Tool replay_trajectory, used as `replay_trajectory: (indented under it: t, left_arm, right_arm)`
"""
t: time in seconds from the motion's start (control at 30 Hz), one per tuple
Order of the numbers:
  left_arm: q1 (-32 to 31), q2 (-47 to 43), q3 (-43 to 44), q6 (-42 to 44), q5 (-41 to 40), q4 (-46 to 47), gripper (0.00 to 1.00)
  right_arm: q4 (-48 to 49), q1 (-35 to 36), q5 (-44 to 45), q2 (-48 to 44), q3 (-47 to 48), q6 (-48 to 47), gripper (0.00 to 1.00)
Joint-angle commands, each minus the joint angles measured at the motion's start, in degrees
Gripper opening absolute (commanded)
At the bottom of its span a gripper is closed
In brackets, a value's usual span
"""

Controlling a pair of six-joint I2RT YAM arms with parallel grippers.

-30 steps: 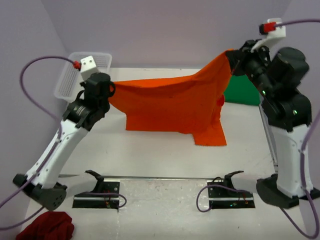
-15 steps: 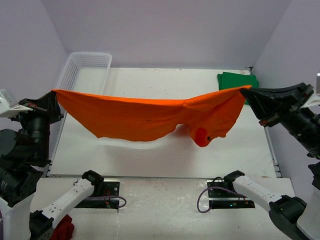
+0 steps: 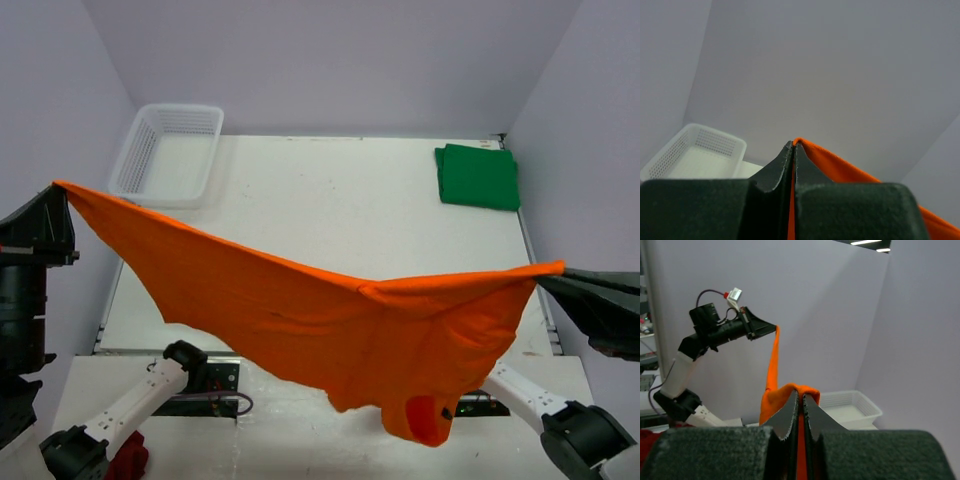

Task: Fold and stack the t-shirts
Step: Flatten out the tshirt

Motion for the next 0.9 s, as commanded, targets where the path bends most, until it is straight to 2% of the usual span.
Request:
replay_trajectory:
  t: [0.0,0.1,0.27,0.3,0.37,0.4,0.53,0.6,0.73,0.87]
  left_arm:
    - [0.83,-0.64,1.78,2.31,3.39,3.13,0.0]
    - [0.83,1.12,-0.15,2.05,2.69,2.26,0.0]
    - [0.83,8.4,-7.17,-1.55,-2.14,-1.61,0.0]
    - [0.83,10.59,-13.45,-2.86,-3.89,-1.53,0.0]
    - [0.83,12.79,-15.86,-3.75,-4.6,-0.83,0.0]
    - [0.83,13.86,-20.76,-4.19,-5.39,0.4,0.0]
    - [0.83,20.8,-28.96,-7.6,-7.41,4.88,0.0]
    - [0.83,25.1,-30.91,-8.93,-10.12,6.03,0.0]
    - [0.92,34.67,-32.32,-14.01,-15.83,6.12,0.0]
    - [1.01,41.62,-32.06,-14.56,-19.1,7.35,0.0]
  right_arm:
    - [6.36,0.16,-6.4,-1.89,-2.49,2.36,0.0]
    - [5.76,0.16,-4.48,-1.19,-5.3,1.92,0.0]
    - [8.21,0.08,3.77,-0.14,-18.73,-0.01,0.0]
    - [9.09,0.07,8.49,1.87,-22.58,-0.71,0.0]
    - [9.88,0.16,11.06,2.67,-26.82,-1.68,0.0]
    - [10.15,0.08,14.91,5.2,-28.58,-1.95,0.0]
    - [12.25,-0.54,23.91,13.47,-35.87,-5.55,0.0]
    - [14.1,-1.59,26.98,16.9,-37.2,-6.08,0.0]
    - [16.21,-5.36,27.25,28.65,-36.95,-5.11,0.0]
    - [15.87,-7.13,30.59,38.67,-34.4,-4.94,0.0]
